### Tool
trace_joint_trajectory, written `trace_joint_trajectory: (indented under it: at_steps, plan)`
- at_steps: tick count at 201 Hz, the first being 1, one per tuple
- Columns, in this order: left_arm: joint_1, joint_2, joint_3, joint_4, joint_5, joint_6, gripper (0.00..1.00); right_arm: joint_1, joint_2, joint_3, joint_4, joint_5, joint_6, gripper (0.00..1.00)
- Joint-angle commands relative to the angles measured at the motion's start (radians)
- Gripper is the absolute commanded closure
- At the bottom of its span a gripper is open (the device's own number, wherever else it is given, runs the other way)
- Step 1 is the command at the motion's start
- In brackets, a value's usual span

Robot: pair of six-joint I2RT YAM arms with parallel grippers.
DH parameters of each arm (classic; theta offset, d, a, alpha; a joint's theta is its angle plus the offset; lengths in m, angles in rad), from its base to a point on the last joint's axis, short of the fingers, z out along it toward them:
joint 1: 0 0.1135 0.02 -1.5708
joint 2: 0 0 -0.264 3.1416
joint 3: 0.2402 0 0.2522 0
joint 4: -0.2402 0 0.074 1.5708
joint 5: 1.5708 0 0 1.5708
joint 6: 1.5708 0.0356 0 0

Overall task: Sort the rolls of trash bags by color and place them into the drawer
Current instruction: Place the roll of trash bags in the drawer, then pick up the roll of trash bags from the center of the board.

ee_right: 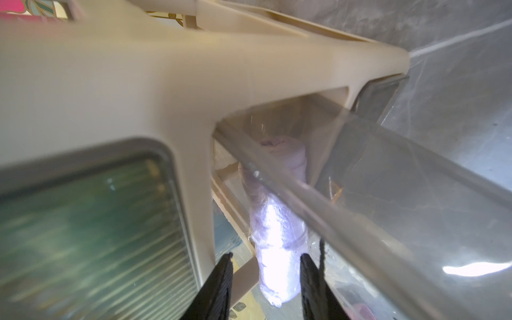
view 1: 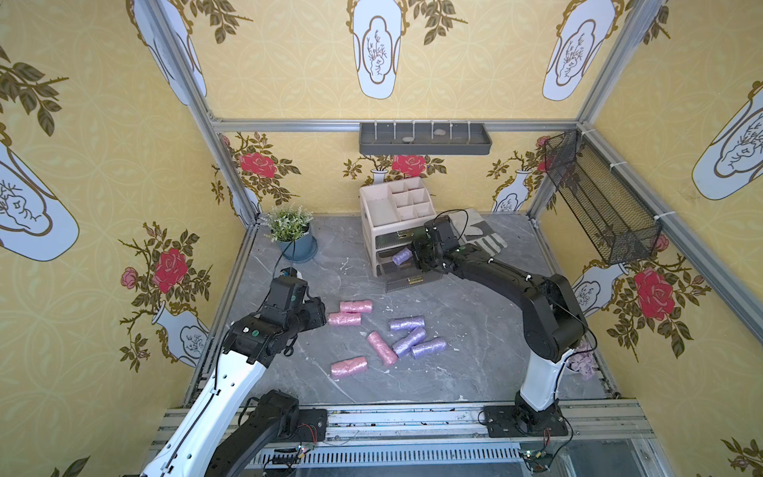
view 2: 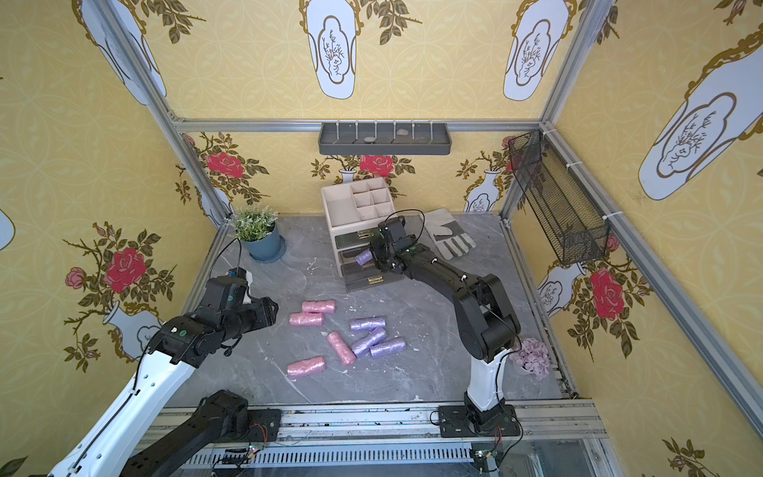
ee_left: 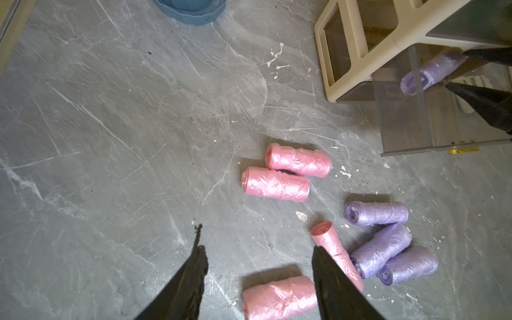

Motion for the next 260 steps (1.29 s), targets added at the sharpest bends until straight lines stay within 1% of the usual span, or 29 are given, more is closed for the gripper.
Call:
trace_joint_trajectory:
  at_steps: [1,48,81,99,120,135,152,168,186,189,195,211,223,239,260]
  plan:
    - [0.001,-0.003,0.009,-0.013,-0.013,0.012,0.38,0.008,-0.024,0.008,0.017,0.009,-0.028,0.58]
    - [0.001,-0.029,0.025,-0.046,-0.028,0.01,0.38,0.024,-0.1,-0.022,-0.033,0.02,-0.072,0.57]
    - [0.001,-0.044,0.055,-0.085,-0.04,0.011,0.38,0.03,-0.188,-0.101,-0.048,0.0,-0.102,0.57]
    - [0.001,-0.051,0.083,-0.118,-0.055,0.014,0.38,0.037,-0.262,-0.149,-0.08,-0.006,-0.137,0.55]
    - [0.001,-0.06,0.114,-0.152,-0.074,0.02,0.4,0.035,-0.37,-0.202,-0.149,-0.026,-0.184,0.51]
    - [0.001,-0.065,0.133,-0.165,-0.058,0.026,0.4,0.033,-0.453,-0.233,-0.21,-0.01,-0.235,0.5]
    - [0.001,-0.07,0.141,-0.163,-0.02,0.027,0.44,0.033,-0.538,-0.266,-0.296,0.023,-0.289,0.5]
    - [-0.001,-0.064,0.14,-0.151,0.026,0.017,0.51,0.028,-0.621,-0.297,-0.381,0.07,-0.328,0.49]
    - [-0.028,-0.05,0.121,-0.117,0.074,-0.013,0.57,0.006,-0.715,-0.37,-0.42,0.093,-0.348,0.48]
    - [-0.062,-0.045,0.117,-0.11,0.075,-0.019,0.58,0.0,-0.731,-0.385,-0.42,0.091,-0.349,0.48]
    - [-0.104,-0.038,0.112,-0.098,0.06,-0.032,0.58,-0.014,-0.762,-0.42,-0.421,0.085,-0.351,0.48]
    - [-0.252,0.006,0.113,-0.079,-0.027,-0.068,0.58,-0.063,-0.825,-0.498,-0.422,0.044,-0.353,0.48]
    - [-0.347,0.061,0.124,-0.058,-0.058,-0.075,0.57,-0.097,-0.859,-0.54,-0.43,0.019,-0.359,0.48]
    - [-0.447,0.154,0.143,-0.016,-0.042,-0.059,0.57,-0.145,-0.894,-0.573,-0.451,-0.008,-0.377,0.48]
    - [-0.548,0.298,0.194,0.013,-0.027,-0.013,0.58,-0.215,-0.928,-0.596,-0.48,-0.043,-0.413,0.47]
